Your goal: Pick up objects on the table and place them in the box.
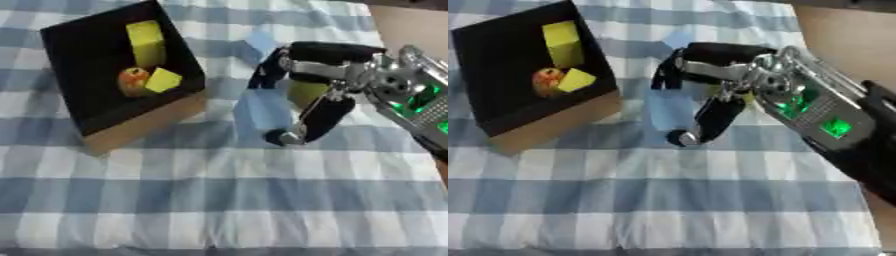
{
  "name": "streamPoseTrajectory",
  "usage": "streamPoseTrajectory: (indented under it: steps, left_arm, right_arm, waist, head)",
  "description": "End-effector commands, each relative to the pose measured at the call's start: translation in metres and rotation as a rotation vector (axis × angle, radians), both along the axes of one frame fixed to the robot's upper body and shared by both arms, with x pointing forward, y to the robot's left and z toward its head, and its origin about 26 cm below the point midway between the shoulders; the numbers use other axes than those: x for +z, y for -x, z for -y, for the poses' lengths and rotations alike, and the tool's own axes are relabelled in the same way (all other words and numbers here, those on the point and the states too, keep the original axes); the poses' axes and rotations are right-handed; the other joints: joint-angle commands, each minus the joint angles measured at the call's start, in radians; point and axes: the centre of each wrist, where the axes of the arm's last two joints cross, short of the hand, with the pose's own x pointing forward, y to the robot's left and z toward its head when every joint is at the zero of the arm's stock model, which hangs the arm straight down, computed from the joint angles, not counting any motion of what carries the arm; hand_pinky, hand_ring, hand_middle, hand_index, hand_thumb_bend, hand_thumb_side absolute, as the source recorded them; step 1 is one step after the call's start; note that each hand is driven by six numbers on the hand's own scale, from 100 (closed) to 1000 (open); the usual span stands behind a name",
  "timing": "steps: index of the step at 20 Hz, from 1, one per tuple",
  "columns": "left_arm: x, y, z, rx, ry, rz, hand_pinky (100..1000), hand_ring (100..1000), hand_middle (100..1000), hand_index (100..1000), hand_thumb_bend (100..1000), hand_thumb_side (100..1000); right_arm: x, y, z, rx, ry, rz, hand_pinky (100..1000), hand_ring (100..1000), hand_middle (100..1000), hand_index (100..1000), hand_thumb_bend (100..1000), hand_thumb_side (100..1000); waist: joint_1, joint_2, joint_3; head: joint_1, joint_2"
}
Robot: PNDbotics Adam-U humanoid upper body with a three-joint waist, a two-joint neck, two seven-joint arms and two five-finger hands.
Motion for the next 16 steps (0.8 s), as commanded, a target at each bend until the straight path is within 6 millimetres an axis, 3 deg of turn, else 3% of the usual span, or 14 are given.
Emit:
streamPoseTrajectory:
  steps: [1, 7, 12, 16]
  left_arm:
    - [0.009, 0.003, -0.001, -0.001, -0.006, 0.036, 750, 868, 771, 805, 471, 674]
    - [0.011, 0.002, 0.001, -0.009, 0.001, 0.049, 751, 867, 771, 804, 476, 671]
    - [0.015, 0.001, 0.005, -0.027, 0.014, 0.075, 751, 861, 767, 801, 483, 661]
    - [0.019, 0.001, 0.009, -0.051, 0.019, 0.103, 752, 859, 765, 800, 488, 658]
  right_arm:
    - [0.027, 0.007, 0.003, 0.016, -0.046, 0.061, 821, 731, 440, 677, 100, 100]
    - [0.052, -0.015, -0.011, 0.064, -0.106, 0.087, 826, 730, 437, 675, 100, 100]
    - [0.063, -0.054, -0.032, 0.057, -0.125, 0.141, 829, 732, 439, 677, 100, 100]
    - [0.059, -0.087, -0.047, 0.027, -0.133, 0.175, 831, 738, 444, 681, 100, 100]
  waist:
    - [0.008, -0.017, 0.000]
    - [0.008, -0.018, 0.009]
    - [0.007, -0.017, 0.028]
    - [0.003, -0.013, 0.047]
  head:
    - [-0.003, -0.005]
    - [-0.020, -0.008]
    - [-0.044, -0.008]
    - [-0.060, -0.011]
